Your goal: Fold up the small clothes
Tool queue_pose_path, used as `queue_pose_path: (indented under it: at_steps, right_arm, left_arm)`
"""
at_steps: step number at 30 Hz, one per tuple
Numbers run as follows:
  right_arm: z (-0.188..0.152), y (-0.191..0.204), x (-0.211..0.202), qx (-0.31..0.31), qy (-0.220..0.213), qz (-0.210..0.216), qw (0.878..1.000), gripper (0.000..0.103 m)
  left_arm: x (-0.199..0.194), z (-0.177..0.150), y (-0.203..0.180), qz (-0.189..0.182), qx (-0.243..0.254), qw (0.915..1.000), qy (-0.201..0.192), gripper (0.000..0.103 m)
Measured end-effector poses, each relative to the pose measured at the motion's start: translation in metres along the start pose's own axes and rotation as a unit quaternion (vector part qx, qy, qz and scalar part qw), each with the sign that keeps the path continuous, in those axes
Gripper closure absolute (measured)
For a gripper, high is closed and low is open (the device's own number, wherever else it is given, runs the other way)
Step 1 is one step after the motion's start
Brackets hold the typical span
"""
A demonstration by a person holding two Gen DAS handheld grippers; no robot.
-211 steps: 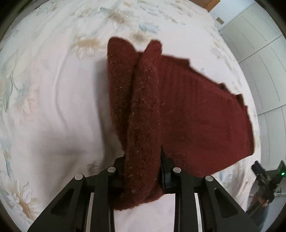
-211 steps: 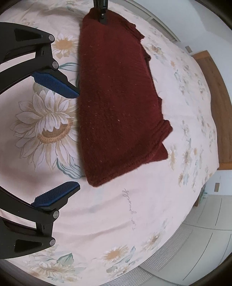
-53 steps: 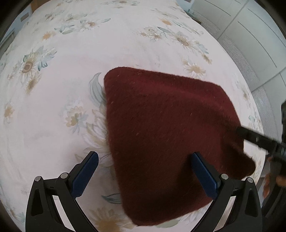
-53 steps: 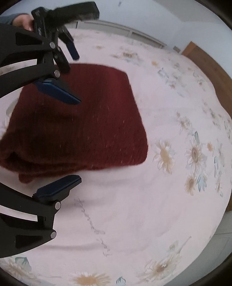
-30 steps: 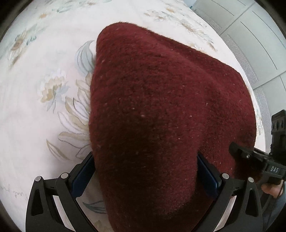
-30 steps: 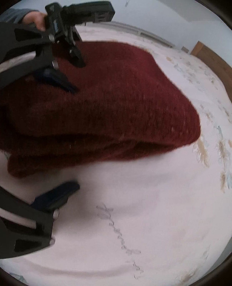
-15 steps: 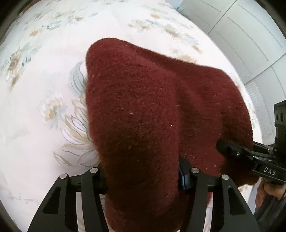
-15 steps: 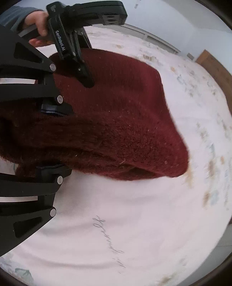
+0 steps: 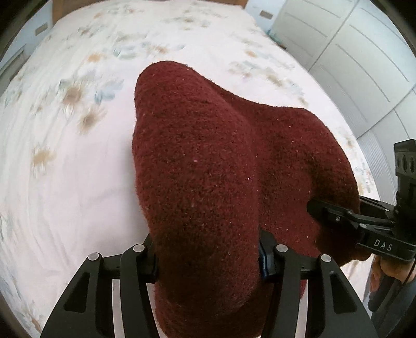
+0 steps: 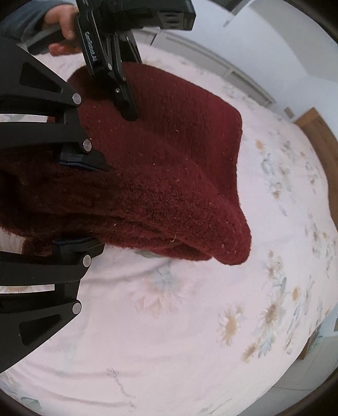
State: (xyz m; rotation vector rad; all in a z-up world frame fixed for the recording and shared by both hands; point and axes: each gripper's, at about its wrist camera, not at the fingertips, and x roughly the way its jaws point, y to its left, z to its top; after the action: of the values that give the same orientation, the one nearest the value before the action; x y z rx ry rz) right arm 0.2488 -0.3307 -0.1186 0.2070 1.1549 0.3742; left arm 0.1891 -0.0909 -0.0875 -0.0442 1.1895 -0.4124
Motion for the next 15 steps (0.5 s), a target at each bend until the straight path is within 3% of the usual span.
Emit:
queue_pose_path:
  at_steps: [3,6,11,13,15]
  right_arm:
    - [-0.012,-0.002,0.029,0.005,0.022,-0.022,1.0,0.059]
    - [-0.012,-0.008,0.036,0.013,0.024,-0.019,0.999,0.051]
    - [-0.001,0.002,0.027,-0.012,0.016,-0.066,0.998,0.029]
    - [0.001,0.008,0.019,-0.019,0.007,-0.076,0.997,0.023]
    - [-0.005,0.012,0.012,-0.03,0.001,-0.081,0.996,0.019]
  left_arm:
    - [0.024,-0.017,0.01,0.009,-0.013,0.9997,0.02,0.048]
    - [0.035,-0.028,0.014,0.014,-0.031,0.9993,0.016,0.023]
    - [0.032,-0.029,0.01,0.02,-0.044,0.9986,0.023,0.02]
    - [0.028,-0.028,0.005,0.03,-0.046,0.9982,0.025,0.008]
    - [0.021,-0.028,0.004,0.042,-0.036,0.9983,0.015,0.002]
